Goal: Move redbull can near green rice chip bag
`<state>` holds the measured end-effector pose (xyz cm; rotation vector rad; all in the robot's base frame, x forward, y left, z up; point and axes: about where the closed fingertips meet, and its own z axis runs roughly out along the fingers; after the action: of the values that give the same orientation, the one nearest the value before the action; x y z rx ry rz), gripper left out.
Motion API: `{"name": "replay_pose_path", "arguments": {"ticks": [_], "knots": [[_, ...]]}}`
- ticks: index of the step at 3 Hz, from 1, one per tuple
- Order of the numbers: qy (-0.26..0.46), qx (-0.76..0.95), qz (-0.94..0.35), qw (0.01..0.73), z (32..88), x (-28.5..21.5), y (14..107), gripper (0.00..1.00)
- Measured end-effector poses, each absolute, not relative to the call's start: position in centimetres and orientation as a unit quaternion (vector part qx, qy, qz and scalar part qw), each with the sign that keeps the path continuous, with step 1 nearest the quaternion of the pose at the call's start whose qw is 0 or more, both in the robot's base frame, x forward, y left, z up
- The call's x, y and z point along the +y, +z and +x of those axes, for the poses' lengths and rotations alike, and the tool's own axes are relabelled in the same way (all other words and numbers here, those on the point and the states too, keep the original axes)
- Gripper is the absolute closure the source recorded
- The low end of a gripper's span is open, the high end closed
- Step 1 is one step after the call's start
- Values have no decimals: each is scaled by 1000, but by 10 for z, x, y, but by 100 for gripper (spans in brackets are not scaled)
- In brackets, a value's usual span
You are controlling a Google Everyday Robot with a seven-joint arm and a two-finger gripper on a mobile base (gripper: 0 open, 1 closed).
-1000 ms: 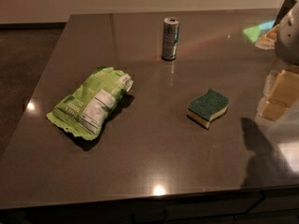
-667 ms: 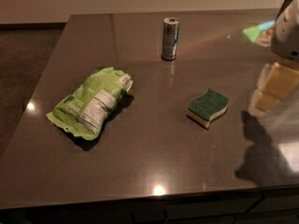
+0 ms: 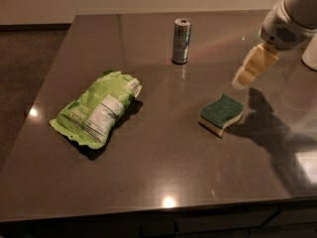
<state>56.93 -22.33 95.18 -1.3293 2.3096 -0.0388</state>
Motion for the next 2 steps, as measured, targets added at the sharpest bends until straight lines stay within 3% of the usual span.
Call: {"name": "replay_pose_path", "arguments": {"ticks": [2], "knots": [[16,862,-413,294,650,-216,943,0]]}}
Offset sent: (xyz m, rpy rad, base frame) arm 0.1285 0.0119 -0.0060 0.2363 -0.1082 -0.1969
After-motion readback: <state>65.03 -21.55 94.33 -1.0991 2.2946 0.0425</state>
